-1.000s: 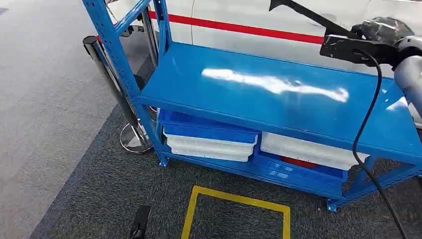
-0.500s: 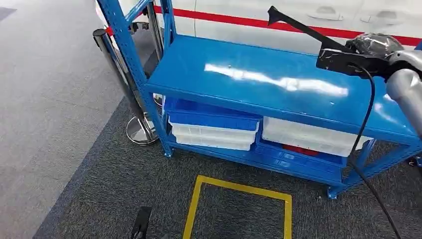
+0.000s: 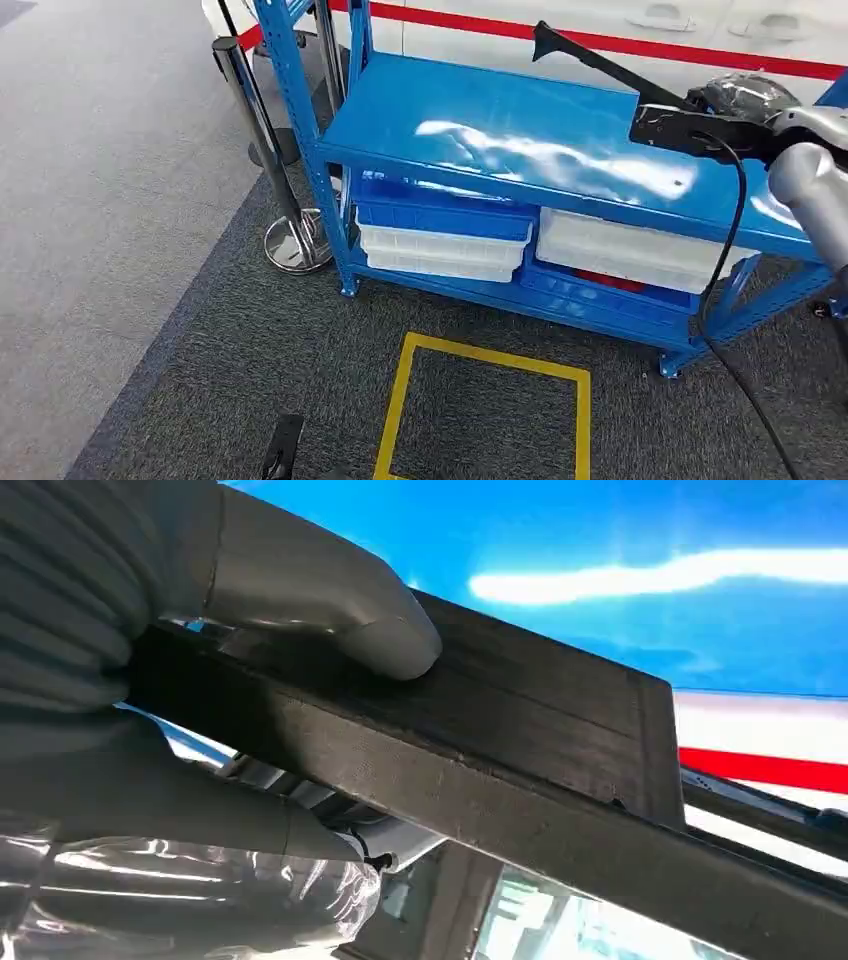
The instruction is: Take the parts from the cabinet and place them on the table.
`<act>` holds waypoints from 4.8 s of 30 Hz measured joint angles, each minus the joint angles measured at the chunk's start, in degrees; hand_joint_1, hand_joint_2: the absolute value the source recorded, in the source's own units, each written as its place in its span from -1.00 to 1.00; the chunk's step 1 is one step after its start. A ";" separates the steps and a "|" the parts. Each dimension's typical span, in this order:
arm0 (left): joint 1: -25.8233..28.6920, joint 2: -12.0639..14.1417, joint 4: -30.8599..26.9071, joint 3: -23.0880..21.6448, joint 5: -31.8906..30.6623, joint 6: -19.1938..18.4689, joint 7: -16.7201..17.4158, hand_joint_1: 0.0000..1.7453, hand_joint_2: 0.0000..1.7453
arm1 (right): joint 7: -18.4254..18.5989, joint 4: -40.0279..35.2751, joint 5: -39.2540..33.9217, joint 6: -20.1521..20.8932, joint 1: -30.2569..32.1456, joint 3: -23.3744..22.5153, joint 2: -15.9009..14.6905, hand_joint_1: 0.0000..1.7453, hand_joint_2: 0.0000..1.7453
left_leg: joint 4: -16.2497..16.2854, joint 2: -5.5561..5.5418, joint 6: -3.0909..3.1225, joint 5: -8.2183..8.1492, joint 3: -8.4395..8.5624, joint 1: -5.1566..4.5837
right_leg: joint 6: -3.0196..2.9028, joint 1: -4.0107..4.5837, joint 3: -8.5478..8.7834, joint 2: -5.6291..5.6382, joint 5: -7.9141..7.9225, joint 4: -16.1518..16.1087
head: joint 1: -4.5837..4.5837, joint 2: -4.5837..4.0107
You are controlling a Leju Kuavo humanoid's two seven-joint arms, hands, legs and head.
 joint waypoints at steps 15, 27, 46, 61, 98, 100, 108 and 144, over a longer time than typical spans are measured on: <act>-0.38 -0.13 0.00 -1.53 -2.19 -0.39 1.25 -1.00 1.00 | 0.04 0.07 0.00 0.02 0.28 -0.02 -2.43 1.00 1.00 | 0.43 -0.11 -1.56 -6.50 7.12 0.25 | -1.12 -0.14 -6.62 -0.67 5.76 0.61 | 0.02 -0.02; -0.46 -0.37 0.00 -2.93 -3.13 -0.31 1.95 -1.00 1.00 | 0.96 -0.77 -0.37 -0.22 1.46 -0.22 -5.99 1.00 1.00 | -0.53 0.12 0.42 -2.35 2.90 0.55 | 1.38 -0.83 -8.80 -0.08 -0.83 12.85 | 0.02 -0.02; -0.90 -0.24 0.00 -3.06 -3.91 0.79 2.41 -1.00 1.00 | 1.81 -1.84 0.92 -2.34 1.39 -1.25 -7.06 1.00 1.00 | -0.08 0.03 -0.56 -8.11 8.94 -0.04 | -1.55 0.32 -8.03 -0.11 7.20 1.23 | 0.00 -0.02; -1.23 -0.83 0.00 -4.55 -5.99 -0.22 3.24 -1.00 1.00 | 1.81 -3.80 2.84 -5.01 2.68 -2.73 -12.24 1.00 1.00 | 0.52 0.40 -0.38 -1.21 0.94 0.16 | 0.89 -0.48 -2.07 0.28 0.98 1.90 | -0.02 0.00; -0.42 -1.29 0.00 -5.84 -6.97 0.83 3.02 -1.00 1.00 | 2.64 -9.40 3.34 -5.23 3.96 -8.57 -19.67 1.00 1.00 | 7.09 1.52 -1.65 -10.25 2.57 0.05 | -1.98 -0.65 -6.11 -0.06 5.10 1.35 | 0.02 -0.02; -0.16 -1.27 0.00 -5.84 -6.97 0.85 3.11 -1.00 1.00 | 2.47 -9.40 3.28 -5.18 4.09 -8.57 -19.67 1.00 1.00 | 16.38 0.96 -1.75 -14.15 -1.52 0.06 | -2.30 -0.50 -6.55 1.27 5.36 1.39 | 0.00 0.00; 0.25 -1.03 0.00 -6.01 -7.13 0.79 3.24 -1.00 1.00 | 2.34 -9.51 3.04 -5.16 4.45 -8.96 -20.42 1.00 1.00 | 0.58 -4.07 0.14 -5.94 6.07 0.01 | -0.66 -0.88 -7.46 7.51 6.54 1.33 | 0.02 -0.02; -0.02 -0.20 0.00 -10.14 -10.84 -3.98 4.42 -1.00 1.00 | 4.59 -22.39 7.38 -7.73 17.83 -16.50 -33.98 1.00 1.00 | -3.18 -0.31 1.19 -4.35 7.74 -0.09 | 1.01 -0.91 -10.44 1.52 3.63 5.28 | -0.02 -0.02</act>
